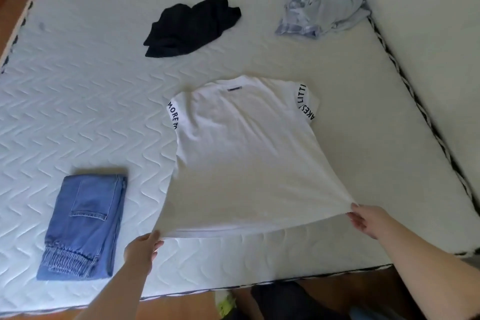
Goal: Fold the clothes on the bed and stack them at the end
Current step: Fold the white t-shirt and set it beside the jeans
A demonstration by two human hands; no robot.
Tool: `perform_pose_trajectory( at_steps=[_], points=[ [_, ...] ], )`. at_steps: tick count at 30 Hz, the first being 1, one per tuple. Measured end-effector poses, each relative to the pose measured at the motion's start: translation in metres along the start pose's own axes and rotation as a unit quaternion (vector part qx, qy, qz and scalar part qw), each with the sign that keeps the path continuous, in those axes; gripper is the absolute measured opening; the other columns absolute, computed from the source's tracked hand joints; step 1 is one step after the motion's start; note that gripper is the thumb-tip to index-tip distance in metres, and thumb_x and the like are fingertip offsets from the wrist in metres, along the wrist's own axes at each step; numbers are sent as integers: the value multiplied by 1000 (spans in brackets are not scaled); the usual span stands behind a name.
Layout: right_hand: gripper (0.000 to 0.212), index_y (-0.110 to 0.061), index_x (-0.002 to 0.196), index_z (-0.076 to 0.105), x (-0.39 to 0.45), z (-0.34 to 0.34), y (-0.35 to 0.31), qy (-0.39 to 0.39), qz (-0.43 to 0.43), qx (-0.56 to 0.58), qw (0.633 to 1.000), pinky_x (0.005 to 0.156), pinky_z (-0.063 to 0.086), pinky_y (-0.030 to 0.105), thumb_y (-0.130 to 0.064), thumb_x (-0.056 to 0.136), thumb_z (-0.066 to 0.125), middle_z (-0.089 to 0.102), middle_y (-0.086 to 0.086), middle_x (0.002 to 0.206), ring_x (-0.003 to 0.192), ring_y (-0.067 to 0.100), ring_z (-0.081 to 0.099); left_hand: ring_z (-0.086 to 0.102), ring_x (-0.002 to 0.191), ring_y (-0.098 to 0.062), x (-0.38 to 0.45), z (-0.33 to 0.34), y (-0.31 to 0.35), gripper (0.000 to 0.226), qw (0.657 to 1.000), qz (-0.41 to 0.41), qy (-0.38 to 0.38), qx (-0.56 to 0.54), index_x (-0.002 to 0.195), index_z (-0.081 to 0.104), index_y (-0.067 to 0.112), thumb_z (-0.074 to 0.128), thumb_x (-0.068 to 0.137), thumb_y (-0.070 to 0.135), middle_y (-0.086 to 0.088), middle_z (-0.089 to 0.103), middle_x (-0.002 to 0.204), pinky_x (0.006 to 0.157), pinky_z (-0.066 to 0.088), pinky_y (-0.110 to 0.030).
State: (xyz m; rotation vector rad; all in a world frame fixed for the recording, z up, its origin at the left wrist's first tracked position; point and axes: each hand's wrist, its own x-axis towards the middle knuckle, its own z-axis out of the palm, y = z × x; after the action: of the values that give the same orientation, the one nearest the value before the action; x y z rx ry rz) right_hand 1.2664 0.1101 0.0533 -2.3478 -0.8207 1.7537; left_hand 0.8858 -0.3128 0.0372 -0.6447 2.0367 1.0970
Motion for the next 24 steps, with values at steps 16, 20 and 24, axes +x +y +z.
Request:
perform_pose_trajectory(
  at_steps=[16, 20, 24],
  points=[
    [47, 2, 129, 59, 66, -25, 185, 61, -66, -215, 973, 102, 47, 45, -19, 89, 72, 65, 22, 118, 111, 35, 61, 64, 86, -28, 51, -34, -154, 34, 991, -17, 47, 124, 117, 65, 2, 66, 94, 27, -14, 68, 92, 90, 53, -40],
    [47, -1, 127, 61, 73, -31, 203, 83, -77, -244, 963, 101, 48, 44, -23, 88, 73, 65, 22, 120, 111, 36, 61, 65, 72, -31, 54, -37, -173, 34, 975, 17, 79, 205, 110, 71, 7, 68, 91, 35, -11, 69, 76, 77, 55, -39],
    [43, -5, 125, 64, 74, -30, 207, 106, -91, -285, 948, 95, 47, 38, -27, 89, 72, 65, 19, 120, 111, 36, 60, 66, 82, -33, 49, -31, -180, 38, 962, 24, 91, 255, 112, 69, 10, 65, 92, 42, -12, 71, 90, 77, 54, -39]
  ],
)
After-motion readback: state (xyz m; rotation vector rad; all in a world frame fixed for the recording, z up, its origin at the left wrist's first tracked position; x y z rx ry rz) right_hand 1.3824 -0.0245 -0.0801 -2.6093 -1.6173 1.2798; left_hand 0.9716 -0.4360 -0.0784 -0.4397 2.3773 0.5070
